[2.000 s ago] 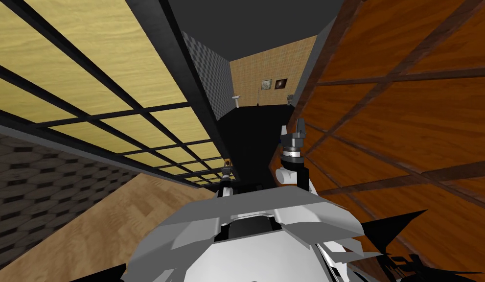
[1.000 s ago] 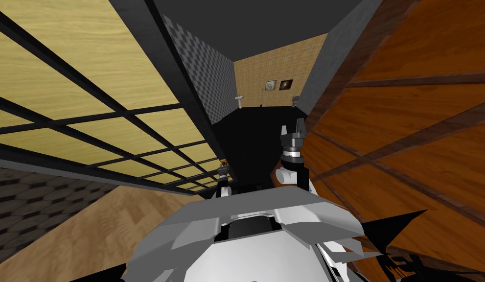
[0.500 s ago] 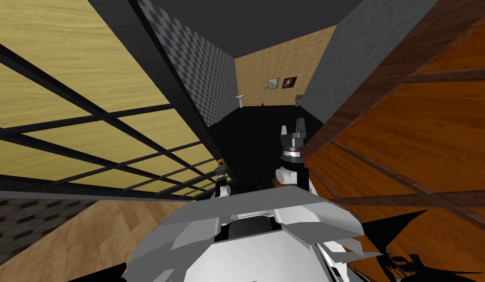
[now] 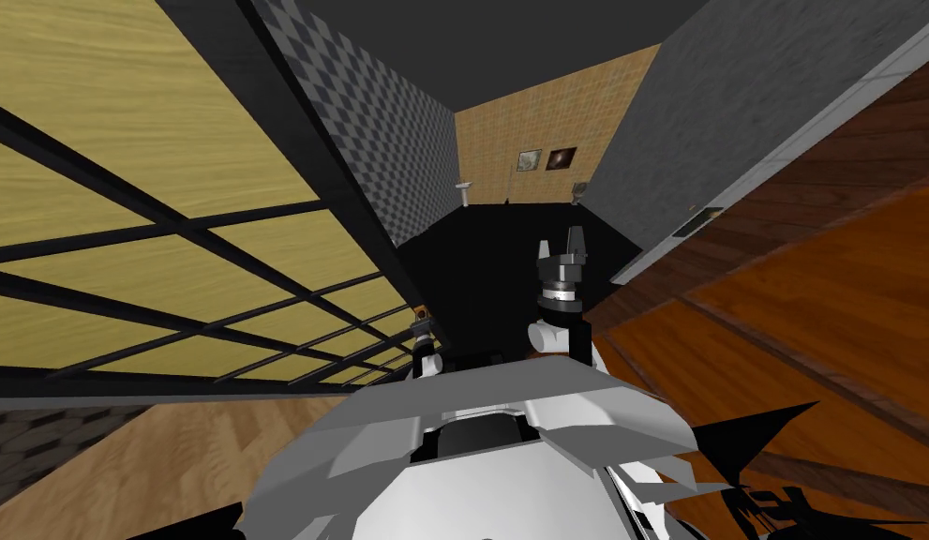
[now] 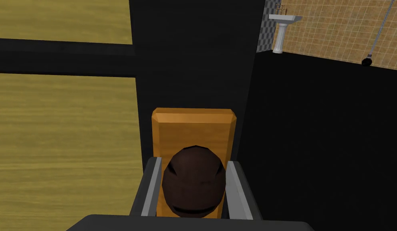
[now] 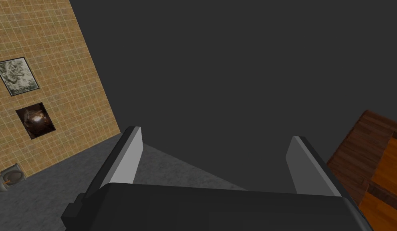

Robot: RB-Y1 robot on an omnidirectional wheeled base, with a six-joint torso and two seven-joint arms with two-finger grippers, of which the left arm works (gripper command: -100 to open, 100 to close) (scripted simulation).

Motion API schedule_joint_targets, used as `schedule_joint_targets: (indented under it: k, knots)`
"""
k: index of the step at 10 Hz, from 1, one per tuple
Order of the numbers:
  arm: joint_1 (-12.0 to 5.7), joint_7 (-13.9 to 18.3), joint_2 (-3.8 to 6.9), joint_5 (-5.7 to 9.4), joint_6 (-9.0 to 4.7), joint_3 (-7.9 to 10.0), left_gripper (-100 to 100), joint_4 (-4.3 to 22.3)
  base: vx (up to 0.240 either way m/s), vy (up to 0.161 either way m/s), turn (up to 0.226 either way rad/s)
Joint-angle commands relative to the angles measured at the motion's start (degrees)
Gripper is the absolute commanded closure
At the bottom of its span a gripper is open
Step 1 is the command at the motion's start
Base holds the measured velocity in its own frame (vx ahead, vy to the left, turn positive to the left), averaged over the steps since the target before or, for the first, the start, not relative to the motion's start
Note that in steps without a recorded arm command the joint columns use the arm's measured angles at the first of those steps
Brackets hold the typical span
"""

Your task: Push the door open

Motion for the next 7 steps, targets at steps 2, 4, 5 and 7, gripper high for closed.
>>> schedule_joint_targets:
  k: [2,4,5,7]
  knots:
    - [0.68,-0.8,2.1,1.1,0.33,1.99,100,-1.6,0.178,0.002,0.012]
    - [0.68,-1.0,2.34,1.43,0.22,2.56,100,-1.6,0.223,0.006,0.038]
    - [0.68,-1.0,2.34,1.43,0.22,2.56,100,-2.2,0.06,0.001,0.01]
    - [0.68,-1.0,2.34,1.43,0.22,2.56,100,-1.6,0.002,0.002,-0.023]
